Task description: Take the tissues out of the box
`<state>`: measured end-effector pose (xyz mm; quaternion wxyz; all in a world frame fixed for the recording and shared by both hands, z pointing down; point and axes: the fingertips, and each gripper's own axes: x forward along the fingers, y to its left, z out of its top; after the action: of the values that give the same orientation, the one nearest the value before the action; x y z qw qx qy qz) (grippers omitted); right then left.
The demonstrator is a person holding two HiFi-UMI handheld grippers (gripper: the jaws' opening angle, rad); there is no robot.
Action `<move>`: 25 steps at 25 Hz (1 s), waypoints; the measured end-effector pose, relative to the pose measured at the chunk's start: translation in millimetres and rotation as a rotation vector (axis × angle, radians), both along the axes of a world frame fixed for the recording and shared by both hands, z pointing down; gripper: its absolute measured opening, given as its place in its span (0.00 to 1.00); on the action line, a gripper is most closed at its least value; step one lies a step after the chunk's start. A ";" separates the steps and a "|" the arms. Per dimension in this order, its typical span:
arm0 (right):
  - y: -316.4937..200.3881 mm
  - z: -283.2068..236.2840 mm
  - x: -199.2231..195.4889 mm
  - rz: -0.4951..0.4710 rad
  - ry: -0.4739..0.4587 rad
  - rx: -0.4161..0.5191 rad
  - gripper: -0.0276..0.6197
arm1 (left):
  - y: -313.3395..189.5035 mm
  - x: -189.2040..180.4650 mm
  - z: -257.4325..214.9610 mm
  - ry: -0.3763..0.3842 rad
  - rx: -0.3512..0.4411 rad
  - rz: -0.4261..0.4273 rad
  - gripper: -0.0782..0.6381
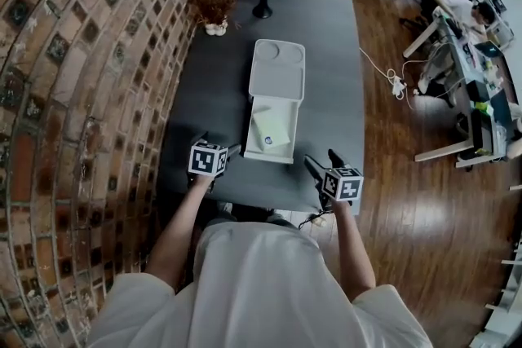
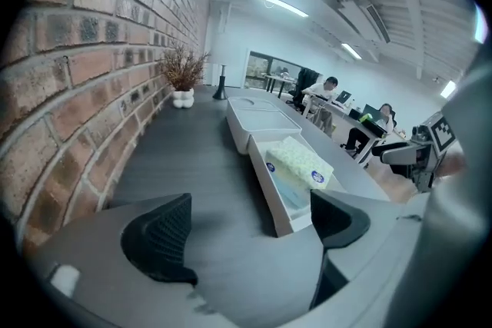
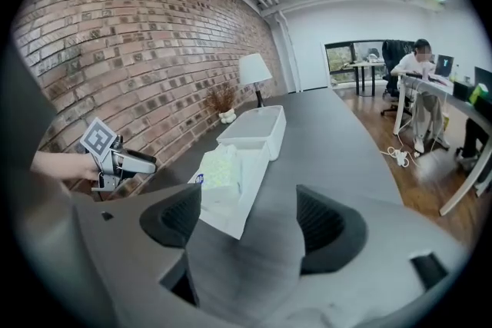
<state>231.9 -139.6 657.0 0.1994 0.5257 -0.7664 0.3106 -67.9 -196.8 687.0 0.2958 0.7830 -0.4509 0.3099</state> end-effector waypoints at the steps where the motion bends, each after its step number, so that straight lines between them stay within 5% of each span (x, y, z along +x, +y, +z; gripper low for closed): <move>1: 1.4 -1.8 3.8 -0.001 0.000 0.007 0.66 | -2.2 -3.1 -0.6 0.003 0.009 0.011 0.78; 14: -10.2 -18.8 9.2 -0.241 -0.002 0.090 0.66 | -25.6 -15.2 -24.6 0.077 0.139 0.123 0.76; 25: -40.2 -31.2 17.6 -0.438 0.134 0.065 0.66 | -25.7 -33.1 -48.1 0.116 0.244 0.180 0.75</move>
<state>249.5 -179.8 625.8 0.2956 0.3724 -0.8568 0.1996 -101.0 -222.5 638.9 0.1951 0.8668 -0.3956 0.2325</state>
